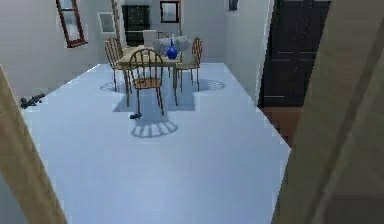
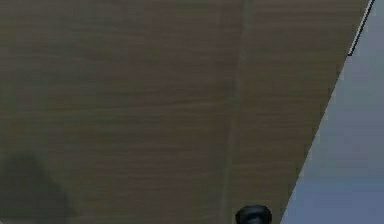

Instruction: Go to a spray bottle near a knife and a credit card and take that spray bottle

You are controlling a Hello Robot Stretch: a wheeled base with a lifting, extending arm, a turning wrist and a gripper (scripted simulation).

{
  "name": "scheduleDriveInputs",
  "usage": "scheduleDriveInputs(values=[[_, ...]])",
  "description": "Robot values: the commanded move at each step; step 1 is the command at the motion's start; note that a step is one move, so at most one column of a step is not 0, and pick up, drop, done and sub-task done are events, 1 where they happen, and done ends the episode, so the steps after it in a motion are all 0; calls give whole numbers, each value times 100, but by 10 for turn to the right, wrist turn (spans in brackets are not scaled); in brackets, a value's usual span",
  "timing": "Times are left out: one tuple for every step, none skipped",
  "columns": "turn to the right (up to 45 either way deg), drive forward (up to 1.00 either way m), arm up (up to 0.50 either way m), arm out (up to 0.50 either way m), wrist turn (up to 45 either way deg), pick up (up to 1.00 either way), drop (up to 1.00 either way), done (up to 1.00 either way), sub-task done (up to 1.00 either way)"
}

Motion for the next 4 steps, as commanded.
scheduleDriveInputs(values=[[0, 60, 0, 0, 0, 0, 0, 0, 0], [-330, 0, 0, 0, 0, 0, 0, 0, 0], [0, 100, 0, 0, 0, 0, 0, 0, 0], [0, 100, 0, 0, 0, 0, 0, 0, 0]])
